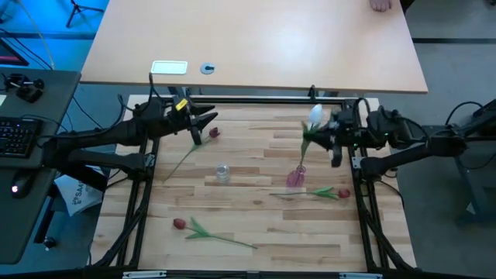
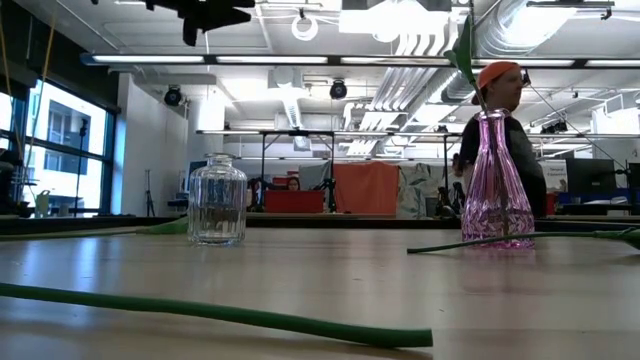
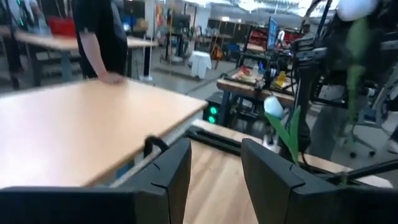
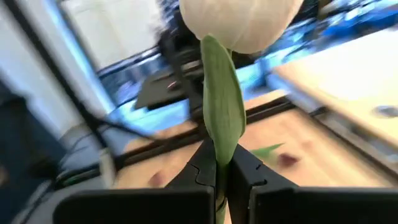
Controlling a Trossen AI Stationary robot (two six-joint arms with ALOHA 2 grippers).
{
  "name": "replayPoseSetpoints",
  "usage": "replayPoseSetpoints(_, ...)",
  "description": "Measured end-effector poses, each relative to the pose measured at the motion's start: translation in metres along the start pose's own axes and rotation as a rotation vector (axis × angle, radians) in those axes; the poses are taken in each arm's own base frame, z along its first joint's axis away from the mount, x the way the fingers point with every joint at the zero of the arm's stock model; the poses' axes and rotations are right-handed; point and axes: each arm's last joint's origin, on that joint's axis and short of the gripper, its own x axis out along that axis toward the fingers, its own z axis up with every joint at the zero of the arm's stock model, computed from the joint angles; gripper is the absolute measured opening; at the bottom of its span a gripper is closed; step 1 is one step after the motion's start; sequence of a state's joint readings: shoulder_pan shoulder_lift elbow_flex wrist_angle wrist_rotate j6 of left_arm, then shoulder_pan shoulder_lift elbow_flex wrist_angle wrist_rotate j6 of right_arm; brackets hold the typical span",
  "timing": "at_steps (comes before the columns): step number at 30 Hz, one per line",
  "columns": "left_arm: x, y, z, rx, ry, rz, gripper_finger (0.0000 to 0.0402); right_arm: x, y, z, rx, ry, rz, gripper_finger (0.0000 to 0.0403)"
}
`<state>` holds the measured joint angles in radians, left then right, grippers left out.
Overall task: Sort flowers into vase by color
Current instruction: Put the white flower into the purple vase
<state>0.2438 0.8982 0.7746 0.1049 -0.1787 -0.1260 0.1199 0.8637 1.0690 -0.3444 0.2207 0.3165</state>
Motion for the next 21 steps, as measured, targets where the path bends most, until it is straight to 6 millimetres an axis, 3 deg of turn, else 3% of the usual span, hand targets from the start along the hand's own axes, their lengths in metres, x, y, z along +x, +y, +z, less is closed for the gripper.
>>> replayPoseSetpoints(9,0.000,0.000,0.003,0.045,-0.034,-0.002,0.0130,-0.013,-0.012,-0.016,-0.039,0.021,-0.081,0.0000)
replayPoseSetpoints(21,0.000,0.001,0.006,0.075,-0.061,0.056,0.0130,-0.021,-0.013,-0.013,-0.098,0.005,-0.079,0.0000)
